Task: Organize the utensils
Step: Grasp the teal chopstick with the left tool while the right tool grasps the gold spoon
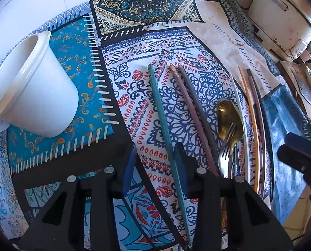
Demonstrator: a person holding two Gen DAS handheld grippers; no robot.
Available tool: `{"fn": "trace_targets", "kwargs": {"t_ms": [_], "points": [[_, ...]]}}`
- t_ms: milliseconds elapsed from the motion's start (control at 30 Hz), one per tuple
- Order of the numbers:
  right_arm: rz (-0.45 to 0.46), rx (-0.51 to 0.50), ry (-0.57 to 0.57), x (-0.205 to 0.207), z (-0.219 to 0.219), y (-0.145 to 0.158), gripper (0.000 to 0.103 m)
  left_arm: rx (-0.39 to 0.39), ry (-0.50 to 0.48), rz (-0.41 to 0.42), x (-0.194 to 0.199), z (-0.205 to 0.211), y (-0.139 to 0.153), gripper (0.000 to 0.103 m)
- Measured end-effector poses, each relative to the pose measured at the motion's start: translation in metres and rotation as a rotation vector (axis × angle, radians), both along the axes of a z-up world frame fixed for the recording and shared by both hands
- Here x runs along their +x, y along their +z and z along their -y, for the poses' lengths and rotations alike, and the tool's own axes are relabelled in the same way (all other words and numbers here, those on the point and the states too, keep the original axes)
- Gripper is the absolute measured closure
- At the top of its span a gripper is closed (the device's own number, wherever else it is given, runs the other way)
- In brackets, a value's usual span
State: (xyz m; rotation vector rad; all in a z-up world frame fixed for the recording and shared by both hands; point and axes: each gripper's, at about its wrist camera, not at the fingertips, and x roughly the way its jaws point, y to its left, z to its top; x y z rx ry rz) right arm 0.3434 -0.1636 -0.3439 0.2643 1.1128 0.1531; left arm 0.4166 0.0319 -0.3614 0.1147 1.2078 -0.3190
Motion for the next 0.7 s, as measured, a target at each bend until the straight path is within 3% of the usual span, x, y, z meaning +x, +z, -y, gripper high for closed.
{"fn": "trace_targets", "kwargs": {"t_ms": [133, 300, 467, 533, 700], "points": [[-0.005, 0.002, 0.04, 0.012, -0.017, -0.005, 0.063, -0.017, -0.004, 0.0, 0.003, 0.0, 0.0, 0.079], [-0.073, 0.055, 0.063, 0.022, -0.029, -0.02, 0.073, -0.013, -0.036, 0.009, 0.004, 0.005, 0.0, 0.097], [-0.085, 0.07, 0.081, 0.025, -0.042, -0.022, 0.08, -0.054, -0.03, -0.012, 0.002, -0.001, -0.001, 0.098], [-0.087, 0.077, 0.074, 0.026, -0.043, -0.021, 0.087, -0.068, -0.023, -0.022, -0.001, -0.005, 0.0, 0.099], [-0.085, 0.089, 0.099, 0.026, -0.048, -0.019, 0.087, -0.069, -0.024, -0.033, -0.011, -0.013, 0.0, 0.099]]}}
